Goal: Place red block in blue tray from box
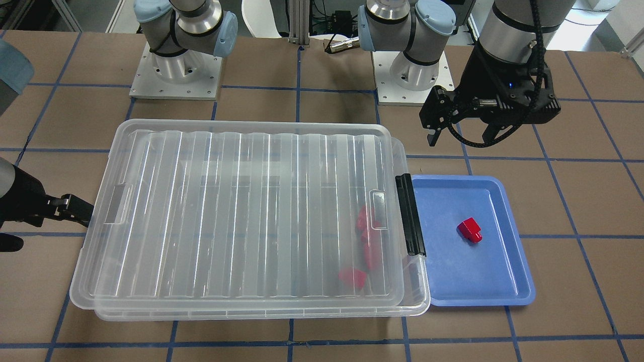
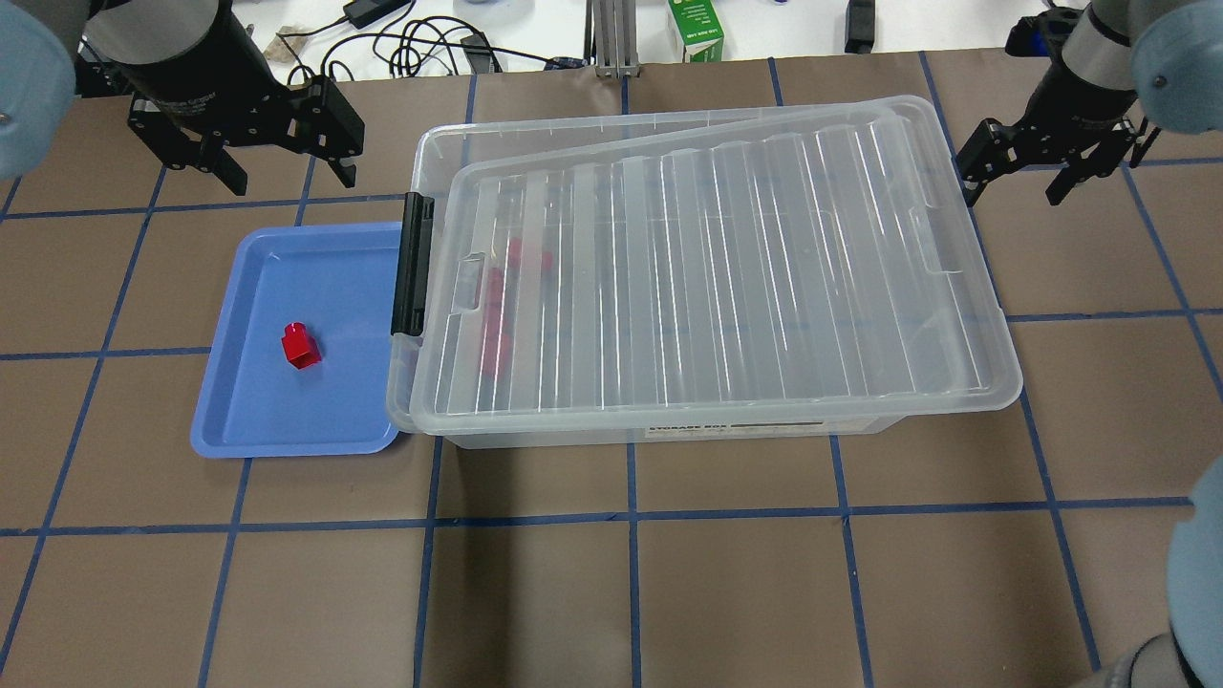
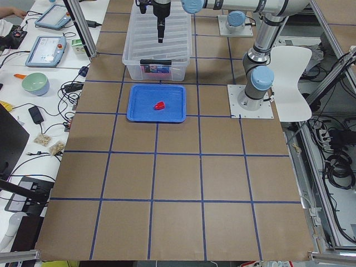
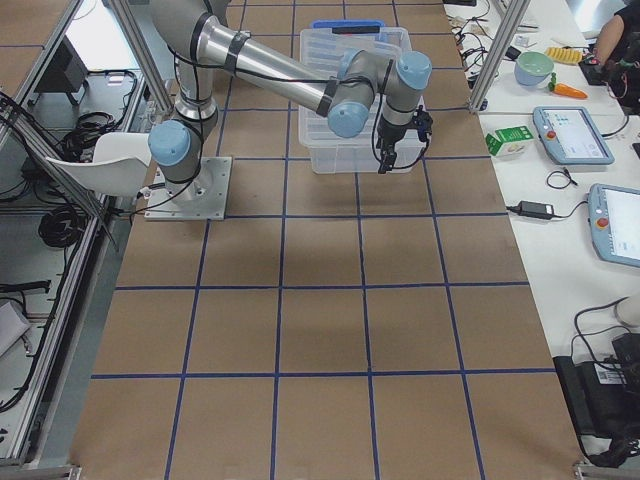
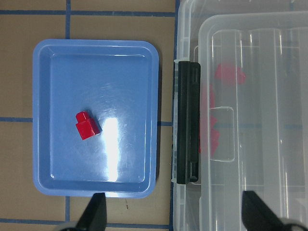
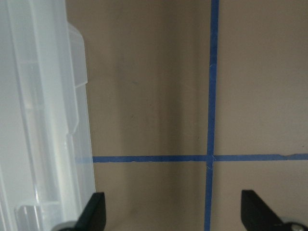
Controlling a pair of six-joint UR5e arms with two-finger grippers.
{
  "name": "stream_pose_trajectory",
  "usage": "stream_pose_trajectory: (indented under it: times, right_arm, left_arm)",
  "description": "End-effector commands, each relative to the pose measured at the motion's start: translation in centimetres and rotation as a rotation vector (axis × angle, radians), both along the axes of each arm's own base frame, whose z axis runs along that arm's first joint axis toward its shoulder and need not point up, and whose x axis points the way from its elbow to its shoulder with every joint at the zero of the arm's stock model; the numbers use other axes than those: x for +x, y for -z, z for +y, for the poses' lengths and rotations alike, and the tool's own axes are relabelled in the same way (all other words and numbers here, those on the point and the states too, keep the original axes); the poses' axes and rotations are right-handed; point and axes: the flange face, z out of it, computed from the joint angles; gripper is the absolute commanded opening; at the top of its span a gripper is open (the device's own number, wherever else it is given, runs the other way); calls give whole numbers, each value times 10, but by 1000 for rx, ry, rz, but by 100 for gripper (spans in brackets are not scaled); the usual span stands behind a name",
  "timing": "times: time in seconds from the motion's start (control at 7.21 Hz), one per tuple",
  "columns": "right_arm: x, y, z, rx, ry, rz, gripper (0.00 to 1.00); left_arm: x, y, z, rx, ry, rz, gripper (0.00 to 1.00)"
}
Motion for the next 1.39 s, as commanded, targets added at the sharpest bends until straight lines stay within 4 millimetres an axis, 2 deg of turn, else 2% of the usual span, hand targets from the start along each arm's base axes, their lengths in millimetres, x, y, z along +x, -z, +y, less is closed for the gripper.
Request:
stream_pose_trajectory:
  times: [0.0, 0.28, 0.42, 0.55, 0.69, 0.83, 0.97, 1.11, 1.25]
  right_arm:
    - [-1, -55, 8, -58, 1, 26, 100]
    - [19, -126, 48, -94, 10, 29, 100]
    - [35, -150, 75, -96, 43, 27, 100]
    - [56, -166, 98, -77, 123, 19, 100]
    - [94, -166, 102, -75, 165, 17, 100]
    - [156, -160, 106, -72, 176, 17, 100]
    - [201, -154, 110, -72, 155, 13, 100]
    - [213, -144, 99, -91, 146, 22, 100]
    - [212, -143, 98, -94, 142, 28, 100]
  left_arm:
    - [0, 0, 0, 2, 1, -2, 100]
    - [0, -1, 1, 0, 1, -2, 100]
    - [0, 0, 0, 2, 1, -2, 100]
    - [0, 0, 0, 2, 1, -2, 100]
    - [0, 0, 0, 0, 1, -2, 100]
    - [0, -1, 1, -1, 1, -2, 100]
    - [0, 0, 1, 0, 1, -2, 100]
    - [0, -1, 1, 0, 1, -2, 100]
    - [0, -1, 1, 0, 2, -2, 100]
